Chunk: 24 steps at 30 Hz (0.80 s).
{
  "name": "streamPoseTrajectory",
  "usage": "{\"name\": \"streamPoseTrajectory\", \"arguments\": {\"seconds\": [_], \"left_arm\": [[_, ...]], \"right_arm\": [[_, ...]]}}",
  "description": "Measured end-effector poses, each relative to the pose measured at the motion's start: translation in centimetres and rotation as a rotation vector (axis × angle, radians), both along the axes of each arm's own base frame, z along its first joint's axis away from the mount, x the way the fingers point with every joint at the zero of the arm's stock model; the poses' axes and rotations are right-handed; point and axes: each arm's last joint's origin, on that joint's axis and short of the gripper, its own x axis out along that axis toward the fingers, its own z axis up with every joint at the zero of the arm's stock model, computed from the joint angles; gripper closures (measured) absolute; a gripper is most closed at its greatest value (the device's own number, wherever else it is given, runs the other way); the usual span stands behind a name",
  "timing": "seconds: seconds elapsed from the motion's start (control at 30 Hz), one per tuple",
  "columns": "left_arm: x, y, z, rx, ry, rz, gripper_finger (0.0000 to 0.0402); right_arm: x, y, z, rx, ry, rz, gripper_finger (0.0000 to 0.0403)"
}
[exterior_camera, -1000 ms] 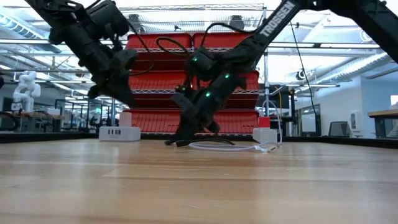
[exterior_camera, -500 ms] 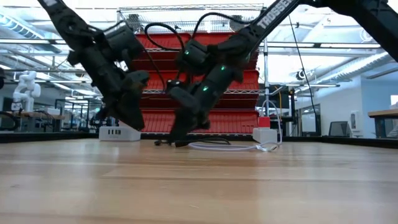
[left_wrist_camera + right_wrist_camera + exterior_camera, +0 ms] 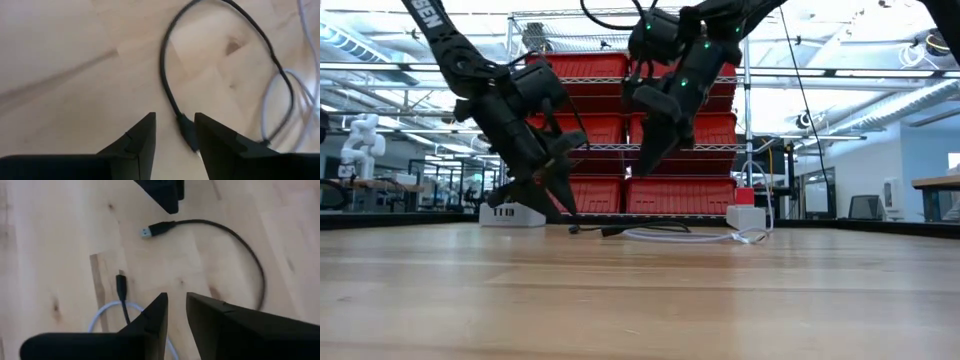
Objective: Insert USB
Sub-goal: Insert the black charger cable into the orange charger adapter
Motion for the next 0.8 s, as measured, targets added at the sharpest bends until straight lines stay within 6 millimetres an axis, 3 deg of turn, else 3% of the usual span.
{"name": "streamPoseTrajectory", "arguments": {"seconds": [0.23, 0.53, 0.63, 0.8], "left_arm": [[1.6, 0.8, -1.0, 0.003, 0.046, 0.018, 0.0260], [3.2, 1.5, -2.6, 0.023, 0.103, 0.036, 0.0268], [3.4, 1.5, -3.7, 0.034, 0.139, 0.019, 0.0296], [4.1, 0.9, -4.6, 0.123, 0.167, -0.051, 0.0385]], "right_arm": [[-1.4, -0.4, 1.4, -0.029, 0.050, -0.034, 0.0339], [-2.1, -0.9, 1.8, -0.043, 0.087, -0.058, 0.0339], [-2.2, -0.9, 1.8, -0.044, 0.088, -0.056, 0.0339], [-2.2, -0.8, 1.8, -0.047, 0.090, -0.050, 0.0339]]}}
